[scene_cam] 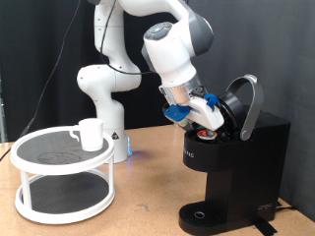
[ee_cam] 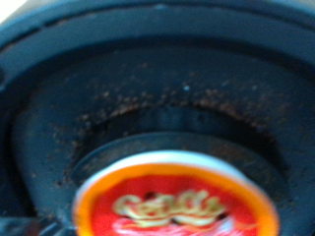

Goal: Make a cup of coffee with the keurig machine

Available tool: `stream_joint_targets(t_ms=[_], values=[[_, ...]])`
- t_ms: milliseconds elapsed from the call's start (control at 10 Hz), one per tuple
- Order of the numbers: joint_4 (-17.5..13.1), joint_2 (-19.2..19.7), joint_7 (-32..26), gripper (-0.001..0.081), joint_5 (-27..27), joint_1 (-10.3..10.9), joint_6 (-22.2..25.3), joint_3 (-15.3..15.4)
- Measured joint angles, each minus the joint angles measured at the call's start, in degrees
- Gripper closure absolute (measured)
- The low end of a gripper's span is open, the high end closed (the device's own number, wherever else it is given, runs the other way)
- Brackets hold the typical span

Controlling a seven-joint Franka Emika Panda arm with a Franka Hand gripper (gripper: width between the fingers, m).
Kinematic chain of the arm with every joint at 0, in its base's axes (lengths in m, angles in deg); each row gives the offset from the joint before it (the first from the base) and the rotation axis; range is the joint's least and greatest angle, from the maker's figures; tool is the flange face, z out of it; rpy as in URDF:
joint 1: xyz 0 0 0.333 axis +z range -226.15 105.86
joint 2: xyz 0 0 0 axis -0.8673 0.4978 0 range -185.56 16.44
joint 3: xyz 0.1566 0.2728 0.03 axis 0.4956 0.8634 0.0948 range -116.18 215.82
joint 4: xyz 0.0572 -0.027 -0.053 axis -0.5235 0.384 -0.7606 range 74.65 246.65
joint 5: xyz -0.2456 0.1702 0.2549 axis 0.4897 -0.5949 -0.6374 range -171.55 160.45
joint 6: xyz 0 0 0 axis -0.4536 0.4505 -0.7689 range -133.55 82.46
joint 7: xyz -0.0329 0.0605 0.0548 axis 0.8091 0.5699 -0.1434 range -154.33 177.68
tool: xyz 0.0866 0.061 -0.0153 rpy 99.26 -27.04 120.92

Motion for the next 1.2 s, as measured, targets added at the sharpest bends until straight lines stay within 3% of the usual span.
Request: stream_joint_targets(t_ms=[100,200,400,700,900,1200], values=[[0.02,-0.04,-1.28,0.0211,-1.39,-0.02,-0.28,-0.06],[0.02,-0.29,-2.97,0.0101,-3.27,-0.07,-0.31,-0.25],[-0.07,-2.02,-6.89,0.0076,-6.36,-0.76,2.86,-1.34],[-0.19,-5.89,-8.47,0.0072,-7.31,-2.22,8.19,-3.45],[-0.07,-5.86,-8.36,0.0072,-8.01,-2.21,8.2,-3.36],[-0.96,-6.96,-7.79,0.0072,-14.56,-2.23,8.4,-4.07]])
